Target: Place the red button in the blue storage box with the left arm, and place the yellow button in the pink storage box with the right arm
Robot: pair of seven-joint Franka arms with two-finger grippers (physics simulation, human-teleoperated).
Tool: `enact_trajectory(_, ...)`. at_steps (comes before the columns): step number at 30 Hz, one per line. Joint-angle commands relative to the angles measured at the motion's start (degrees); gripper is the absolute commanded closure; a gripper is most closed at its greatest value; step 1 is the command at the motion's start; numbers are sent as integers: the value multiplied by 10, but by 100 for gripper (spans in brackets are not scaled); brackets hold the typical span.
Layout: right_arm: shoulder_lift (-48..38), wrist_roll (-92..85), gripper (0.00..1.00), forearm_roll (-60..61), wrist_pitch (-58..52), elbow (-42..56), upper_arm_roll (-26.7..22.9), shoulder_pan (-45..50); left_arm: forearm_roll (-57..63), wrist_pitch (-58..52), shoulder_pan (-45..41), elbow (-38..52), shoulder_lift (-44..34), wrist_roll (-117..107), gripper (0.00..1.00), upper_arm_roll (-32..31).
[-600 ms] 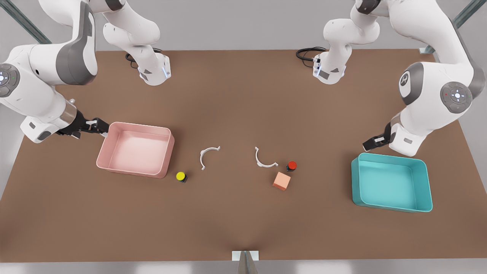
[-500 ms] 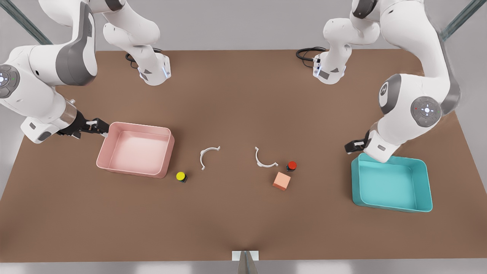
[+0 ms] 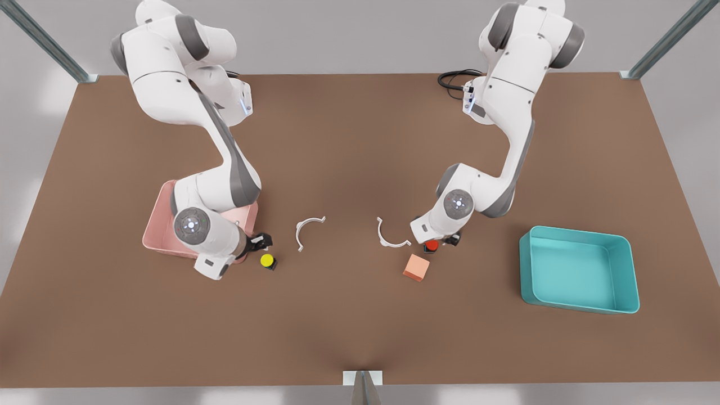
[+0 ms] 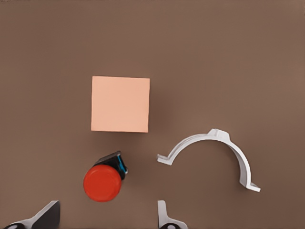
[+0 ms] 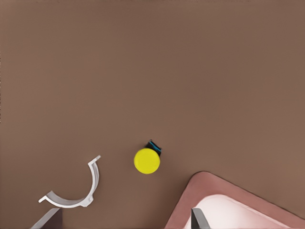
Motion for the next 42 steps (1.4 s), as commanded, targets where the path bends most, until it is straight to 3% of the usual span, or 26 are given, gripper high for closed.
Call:
enact_trajectory(1,12,24,0,1,119,-1,2,10,-1,96,-1,-3,11,175,0,0)
enact_trajectory(11,51,13,0,1,190,-67,9,5,-11,99,12,-17,82,197,4,-3)
enact_trajectory(15,63,-12,0,0,189,-76,9,-15,-20,99,12,-15,81,197,36,-3)
enact_trajectory(19,60,-19,0,0,200,-121,9,-18,-20,92,21,-15,66,204,44,-2)
enact_trajectory(22,60,-24,0,-18,210,-138,9,-20,-19,-38,76,-10,-12,303,44,0)
enact_trajectory(24,64,-23,0,-20,223,-138,9,-19,-18,-232,152,60,-45,449,45,2)
enact_trajectory(25,68,-23,0,-20,228,-137,9,-19,-17,-272,188,86,-45,502,45,2)
enact_trajectory(29,83,-24,0,-33,279,-168,9,-16,10,-322,330,123,-38,741,44,2)
enact_trajectory(32,83,-24,0,-34,324,-201,9,-17,13,-302,333,131,-5,790,42,32)
enact_trajectory(33,83,-24,0,-34,326,-200,9,-17,13,-300,333,139,6,799,35,42)
enact_trajectory(34,84,-24,0,-34,340,-200,9,-16,13,-300,331,141,13,798,0,41)
enact_trajectory(38,91,-24,0,-34,380,-201,9,-13,9,-304,329,163,11,771,0,44)
enact_trajectory(40,97,-24,0,-41,384,-201,9,-15,10,-310,300,189,-1,571,0,41)
enact_trajectory(42,97,-24,13,-42,387,-201,9,-15,-4,-357,283,239,-42,279,0,35)
